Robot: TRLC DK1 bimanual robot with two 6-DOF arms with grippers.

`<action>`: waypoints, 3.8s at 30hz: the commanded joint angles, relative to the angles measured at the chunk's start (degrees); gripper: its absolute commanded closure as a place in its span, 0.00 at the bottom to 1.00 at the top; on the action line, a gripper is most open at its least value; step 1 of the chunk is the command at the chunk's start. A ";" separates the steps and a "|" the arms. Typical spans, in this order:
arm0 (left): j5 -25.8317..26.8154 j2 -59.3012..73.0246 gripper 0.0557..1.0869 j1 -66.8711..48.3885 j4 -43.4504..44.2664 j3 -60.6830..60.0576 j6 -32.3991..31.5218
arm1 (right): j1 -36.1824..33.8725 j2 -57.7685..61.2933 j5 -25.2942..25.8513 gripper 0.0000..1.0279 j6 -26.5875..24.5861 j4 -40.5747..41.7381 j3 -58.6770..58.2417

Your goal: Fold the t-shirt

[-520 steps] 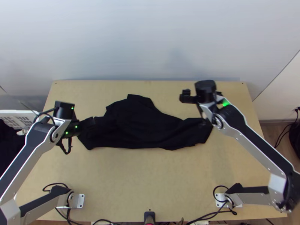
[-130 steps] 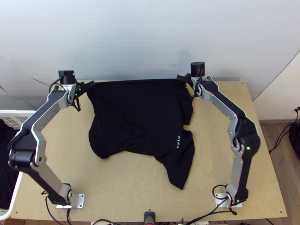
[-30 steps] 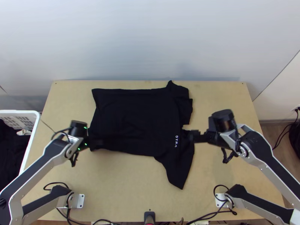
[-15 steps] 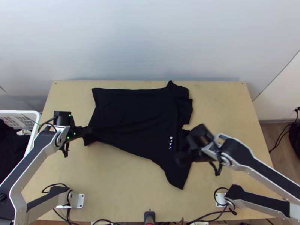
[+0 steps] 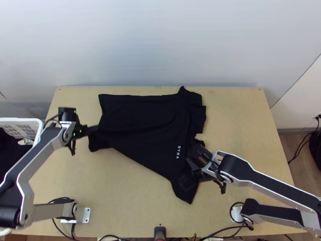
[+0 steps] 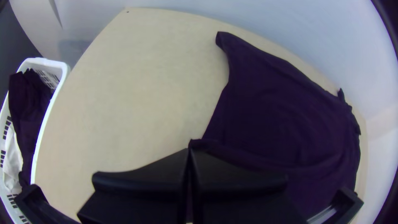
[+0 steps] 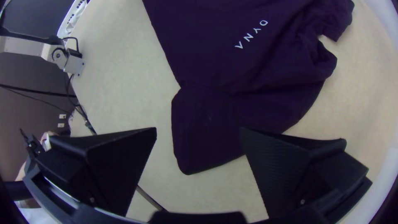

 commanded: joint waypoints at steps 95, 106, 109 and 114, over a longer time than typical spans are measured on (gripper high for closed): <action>7.08 -12.81 0.96 -0.96 -2.22 -8.79 2.05 | 11.39 18.38 6.56 0.13 -0.12 14.34 -1.92; 7.08 -14.30 0.96 -0.16 -3.45 -8.27 2.23 | 11.21 16.97 13.15 0.97 -5.05 18.11 -3.24; 7.08 -14.83 0.96 0.01 -4.68 -7.04 2.05 | 9.72 15.13 16.75 0.97 -5.40 16.44 -1.57; 7.08 -16.94 0.96 0.54 -8.99 -0.36 -0.23 | 0.31 10.29 17.37 0.97 -7.07 8.89 5.81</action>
